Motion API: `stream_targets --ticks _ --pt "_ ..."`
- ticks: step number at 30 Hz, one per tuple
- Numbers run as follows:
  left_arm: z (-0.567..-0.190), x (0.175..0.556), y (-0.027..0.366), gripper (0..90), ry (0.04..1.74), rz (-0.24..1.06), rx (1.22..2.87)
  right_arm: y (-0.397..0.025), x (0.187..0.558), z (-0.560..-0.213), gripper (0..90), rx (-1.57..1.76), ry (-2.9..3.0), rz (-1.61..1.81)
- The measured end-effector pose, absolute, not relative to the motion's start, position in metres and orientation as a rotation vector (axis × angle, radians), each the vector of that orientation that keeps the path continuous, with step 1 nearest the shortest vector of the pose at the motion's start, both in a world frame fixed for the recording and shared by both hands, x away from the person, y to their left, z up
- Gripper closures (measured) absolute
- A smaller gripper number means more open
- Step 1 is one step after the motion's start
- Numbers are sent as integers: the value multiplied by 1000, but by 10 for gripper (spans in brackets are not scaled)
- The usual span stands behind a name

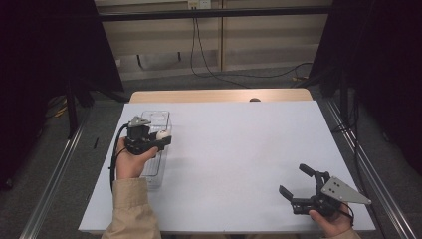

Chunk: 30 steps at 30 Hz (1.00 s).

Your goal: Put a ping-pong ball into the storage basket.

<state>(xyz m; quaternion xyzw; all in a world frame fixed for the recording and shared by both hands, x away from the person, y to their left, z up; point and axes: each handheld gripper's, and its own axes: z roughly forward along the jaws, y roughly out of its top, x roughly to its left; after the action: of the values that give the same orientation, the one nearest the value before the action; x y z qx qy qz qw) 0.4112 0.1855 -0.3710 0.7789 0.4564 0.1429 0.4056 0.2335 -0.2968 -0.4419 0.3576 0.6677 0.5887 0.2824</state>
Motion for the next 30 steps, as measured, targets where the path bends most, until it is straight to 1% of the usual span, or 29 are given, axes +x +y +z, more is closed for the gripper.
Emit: stream_targets --ticks 30 --pt "-376 409 205 508 1236 421 1941 -297 235 -443 26 957 1792 1578"
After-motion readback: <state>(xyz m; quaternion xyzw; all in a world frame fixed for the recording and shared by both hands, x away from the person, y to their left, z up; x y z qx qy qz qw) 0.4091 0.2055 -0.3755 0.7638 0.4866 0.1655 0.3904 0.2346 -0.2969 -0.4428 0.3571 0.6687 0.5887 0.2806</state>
